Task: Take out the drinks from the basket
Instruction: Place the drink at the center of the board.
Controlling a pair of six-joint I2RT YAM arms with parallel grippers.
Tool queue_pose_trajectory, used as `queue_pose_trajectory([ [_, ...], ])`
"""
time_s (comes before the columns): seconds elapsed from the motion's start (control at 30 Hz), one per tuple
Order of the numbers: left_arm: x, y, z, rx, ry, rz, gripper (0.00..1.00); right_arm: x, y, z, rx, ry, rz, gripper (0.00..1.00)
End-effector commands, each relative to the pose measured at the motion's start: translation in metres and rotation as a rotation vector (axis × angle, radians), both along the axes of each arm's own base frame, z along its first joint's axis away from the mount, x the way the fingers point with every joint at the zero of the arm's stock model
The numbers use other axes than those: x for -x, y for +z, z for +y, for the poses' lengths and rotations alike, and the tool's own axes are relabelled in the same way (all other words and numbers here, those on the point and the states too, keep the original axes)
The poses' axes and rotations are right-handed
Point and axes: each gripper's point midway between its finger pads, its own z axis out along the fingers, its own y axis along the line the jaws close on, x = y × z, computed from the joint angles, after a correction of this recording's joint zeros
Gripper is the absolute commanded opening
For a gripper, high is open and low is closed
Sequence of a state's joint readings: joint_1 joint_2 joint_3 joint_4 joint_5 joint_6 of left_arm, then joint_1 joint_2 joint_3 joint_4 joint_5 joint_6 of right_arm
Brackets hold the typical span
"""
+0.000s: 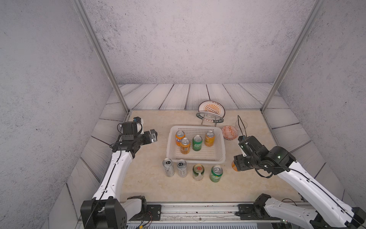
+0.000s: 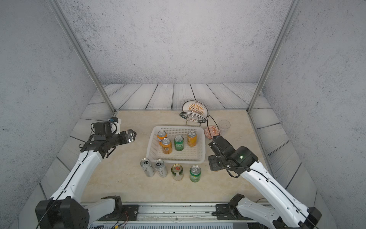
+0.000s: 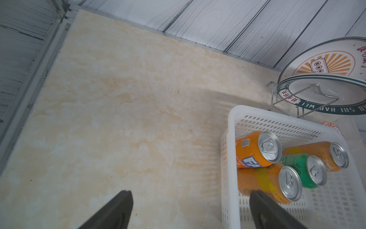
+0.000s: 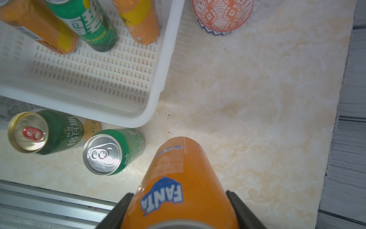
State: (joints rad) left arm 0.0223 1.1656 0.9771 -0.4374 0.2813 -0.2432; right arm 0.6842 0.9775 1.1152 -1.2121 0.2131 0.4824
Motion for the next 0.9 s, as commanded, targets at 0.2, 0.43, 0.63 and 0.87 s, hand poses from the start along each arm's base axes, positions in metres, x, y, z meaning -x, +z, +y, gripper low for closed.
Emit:
queue_pose_trajectory([
  [0.2, -0.002, 0.005, 0.003, -0.008, 0.0, -0.008, 0.99, -0.004, -0.028, 0.006, -0.065, -0.072, -0.011, 0.68],
  [0.43, -0.002, 0.006, 0.003, -0.008, 0.0, -0.011, 0.99, -0.004, -0.062, 0.016, -0.099, -0.089, 0.037, 0.68],
  [0.63, -0.002, 0.005, 0.003, -0.006, -0.001, -0.008, 0.99, -0.003, -0.083, 0.019, -0.096, -0.095, 0.069, 0.68],
  [0.87, -0.002, 0.004, 0.003, -0.008, 0.002, -0.004, 0.99, -0.006, -0.1, 0.019, -0.077, -0.1, 0.08, 0.68],
])
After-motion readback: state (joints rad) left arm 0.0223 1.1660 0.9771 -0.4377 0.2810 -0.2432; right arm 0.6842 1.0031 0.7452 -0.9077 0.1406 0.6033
